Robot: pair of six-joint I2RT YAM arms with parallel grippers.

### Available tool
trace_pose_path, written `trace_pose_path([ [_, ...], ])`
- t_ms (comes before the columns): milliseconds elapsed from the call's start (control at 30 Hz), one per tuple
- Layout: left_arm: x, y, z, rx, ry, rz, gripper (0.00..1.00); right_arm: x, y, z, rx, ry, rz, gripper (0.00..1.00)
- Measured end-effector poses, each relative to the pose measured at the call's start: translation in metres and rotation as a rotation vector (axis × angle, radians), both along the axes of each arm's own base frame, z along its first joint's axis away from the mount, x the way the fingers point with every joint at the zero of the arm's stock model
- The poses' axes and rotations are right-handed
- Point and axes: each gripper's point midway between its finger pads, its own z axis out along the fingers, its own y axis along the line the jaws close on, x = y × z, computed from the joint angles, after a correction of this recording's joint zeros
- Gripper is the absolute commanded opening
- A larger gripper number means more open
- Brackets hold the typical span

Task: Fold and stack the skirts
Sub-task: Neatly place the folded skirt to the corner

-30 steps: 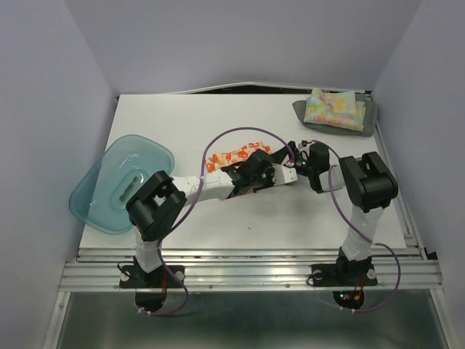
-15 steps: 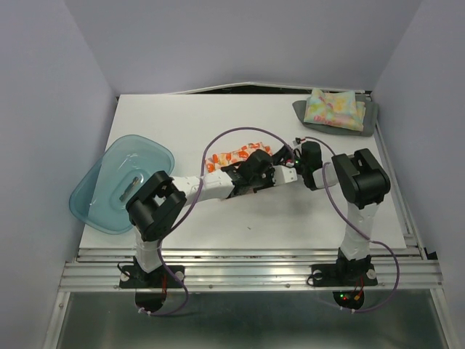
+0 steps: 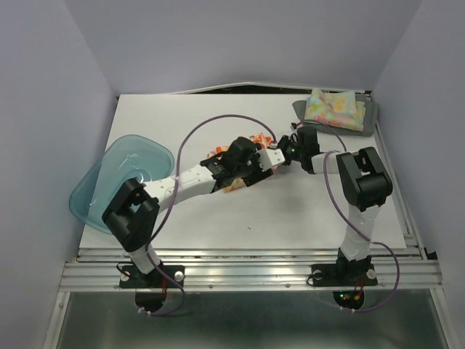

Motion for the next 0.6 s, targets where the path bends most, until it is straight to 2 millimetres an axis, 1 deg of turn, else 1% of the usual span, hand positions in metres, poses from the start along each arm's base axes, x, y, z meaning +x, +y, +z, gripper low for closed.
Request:
trace_pose_path([
  [33,0.004,0.008,0.016,-0.037,0.002,0.028,0.96,0.010,0.000,0.008,-0.036,-0.040,0.015,0.01],
  [67,0.006,0.013,0.025,-0.058,0.003,0.042,0.98,0.015,0.000,0.013,-0.054,-0.059,0.021,0.01],
  [133,0.013,0.030,0.049,-0.117,0.029,0.081,0.99,0.035,-0.003,0.030,-0.128,-0.150,0.043,0.01],
  [167,0.019,0.039,0.060,-0.146,0.037,0.108,0.99,0.041,-0.004,0.035,-0.153,-0.178,0.047,0.01],
  [233,0.029,0.058,0.075,-0.186,0.048,0.156,0.99,0.060,-0.009,0.054,-0.232,-0.271,0.061,0.01],
  [267,0.035,0.069,0.079,-0.199,0.052,0.183,0.99,0.065,-0.011,0.059,-0.262,-0.300,0.066,0.01],
  [300,0.037,0.078,0.081,-0.206,0.062,0.206,0.99,0.072,-0.014,0.065,-0.302,-0.336,0.073,0.01],
  [367,0.036,0.086,0.080,-0.214,0.084,0.226,0.99,0.084,-0.025,0.076,-0.379,-0.396,0.087,0.01],
  [467,0.028,0.089,0.071,-0.210,0.121,0.229,0.99,0.101,-0.046,0.089,-0.454,-0.448,0.089,0.01],
  [500,0.024,0.089,0.067,-0.204,0.137,0.231,0.99,0.110,-0.055,0.095,-0.479,-0.469,0.088,0.01],
  [600,0.015,0.092,0.054,-0.187,0.185,0.235,0.99,0.138,-0.102,0.112,-0.558,-0.527,0.061,0.01],
])
